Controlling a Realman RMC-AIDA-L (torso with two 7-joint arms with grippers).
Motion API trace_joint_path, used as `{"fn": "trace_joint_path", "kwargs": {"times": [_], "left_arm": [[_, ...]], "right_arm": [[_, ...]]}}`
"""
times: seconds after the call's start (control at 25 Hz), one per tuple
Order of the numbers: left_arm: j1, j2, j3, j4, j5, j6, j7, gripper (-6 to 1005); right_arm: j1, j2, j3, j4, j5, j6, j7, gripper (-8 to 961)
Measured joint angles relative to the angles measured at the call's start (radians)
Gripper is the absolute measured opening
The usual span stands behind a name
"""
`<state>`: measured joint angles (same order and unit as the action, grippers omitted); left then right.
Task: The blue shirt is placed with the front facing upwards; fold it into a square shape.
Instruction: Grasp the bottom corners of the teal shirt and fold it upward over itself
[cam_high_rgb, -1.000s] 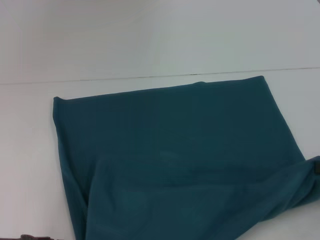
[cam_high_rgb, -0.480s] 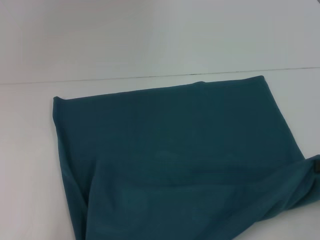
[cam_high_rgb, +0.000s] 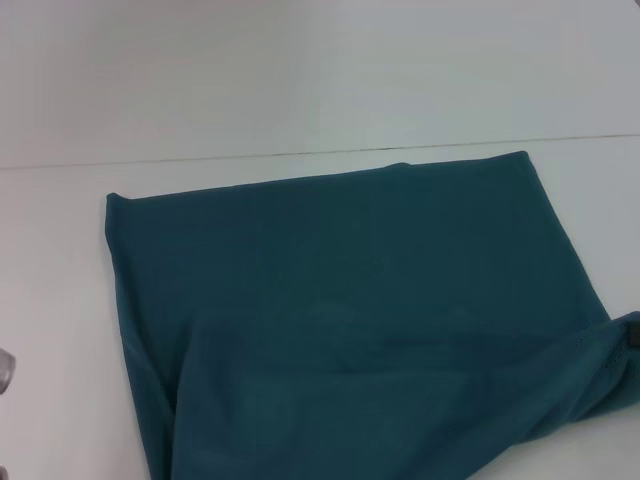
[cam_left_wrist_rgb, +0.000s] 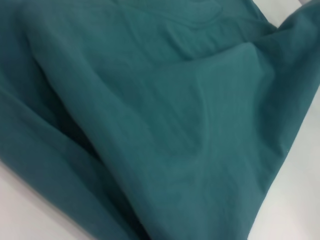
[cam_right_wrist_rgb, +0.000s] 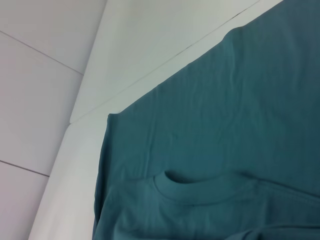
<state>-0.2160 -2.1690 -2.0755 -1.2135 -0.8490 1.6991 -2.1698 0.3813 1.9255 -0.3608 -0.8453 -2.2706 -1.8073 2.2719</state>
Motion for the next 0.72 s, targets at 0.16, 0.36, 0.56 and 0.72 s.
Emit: {"fn": "trace_joint_path", "kwargs": {"times": [0.16, 0.36, 0.56, 0.72], "left_arm": [[-0.002, 0.0, 0.006, 0.008, 0.0, 0.002, -0.002, 834], [-0.003, 0.0, 0.028, 0.011, 0.019, -0.009, -0.009, 821], [-0.004, -0.003, 0.086, -0.003, 0.045, -0.048, -0.026, 733], [-0.001, -0.005, 0.117, -0.028, 0.048, -0.07, -0.038, 635]], "right_arm": [[-0.004, -0.004, 0.0, 0.0, -0.001, 0.0, -0.001, 49], [-0.01, -0.005, 0.0, 0.001, -0.001, 0.0, -0.007, 49], [-0.01, -0.005, 0.0, 0.014, -0.002, -0.004, -0.014, 50], [-0.013, -0.005, 0.001, 0.015, -0.004, -0.009, -0.014, 50]]}}
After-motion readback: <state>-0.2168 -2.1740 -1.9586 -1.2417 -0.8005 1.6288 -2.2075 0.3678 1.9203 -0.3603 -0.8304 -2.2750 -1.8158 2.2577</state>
